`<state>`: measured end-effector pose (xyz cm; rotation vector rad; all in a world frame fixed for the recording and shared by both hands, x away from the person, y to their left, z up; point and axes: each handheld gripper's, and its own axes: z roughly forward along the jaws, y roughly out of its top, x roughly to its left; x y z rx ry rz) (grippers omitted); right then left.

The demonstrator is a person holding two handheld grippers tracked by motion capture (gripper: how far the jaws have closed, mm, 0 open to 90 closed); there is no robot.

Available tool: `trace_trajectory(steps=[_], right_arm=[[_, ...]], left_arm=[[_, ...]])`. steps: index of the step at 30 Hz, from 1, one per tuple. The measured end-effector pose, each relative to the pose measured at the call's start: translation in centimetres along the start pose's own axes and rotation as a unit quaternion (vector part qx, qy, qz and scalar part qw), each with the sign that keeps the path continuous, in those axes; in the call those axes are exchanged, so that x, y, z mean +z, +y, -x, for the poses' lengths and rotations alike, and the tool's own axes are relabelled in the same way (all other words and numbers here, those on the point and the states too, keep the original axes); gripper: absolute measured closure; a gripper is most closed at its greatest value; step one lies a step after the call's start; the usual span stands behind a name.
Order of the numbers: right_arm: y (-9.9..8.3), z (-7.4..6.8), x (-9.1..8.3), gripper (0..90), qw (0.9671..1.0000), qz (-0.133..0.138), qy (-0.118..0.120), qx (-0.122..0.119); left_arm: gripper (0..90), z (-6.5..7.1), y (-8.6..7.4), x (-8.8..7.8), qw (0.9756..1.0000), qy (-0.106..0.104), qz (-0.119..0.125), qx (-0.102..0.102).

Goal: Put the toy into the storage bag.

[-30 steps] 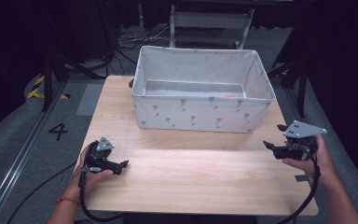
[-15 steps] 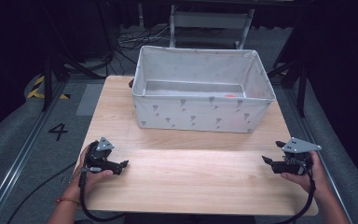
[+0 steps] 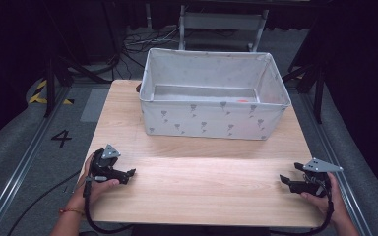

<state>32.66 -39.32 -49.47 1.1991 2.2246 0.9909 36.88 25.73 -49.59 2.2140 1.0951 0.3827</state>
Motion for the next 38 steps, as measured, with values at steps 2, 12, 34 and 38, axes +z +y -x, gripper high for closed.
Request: trace_trajectory(steps=[2,12,34,38], right_arm=[[-0.31,0.07,0.37,18.5,0.9999,-0.011,-0.004,0.011],[-0.24,0.23,0.56,17.0,0.9992,-0.018,-0.006,0.036],[-0.23,0.27,0.6,13.7,0.9989,-0.021,-0.012,0.039],[-0.21,0.31,0.7,9.4,0.9984,-0.025,-0.021,0.046]], left_arm=[[0.2,0.0,0.02,-0.02,1.0,0.0,-0.001,0.0],[0.2,0.08,0.0,0.01,1.0,0.004,0.0,-0.004],[0.1,0.09,0.09,0.13,0.9999,0.006,0.002,-0.008],[0.1,0.06,0.13,0.13,1.0,0.007,0.0,-0.007]])
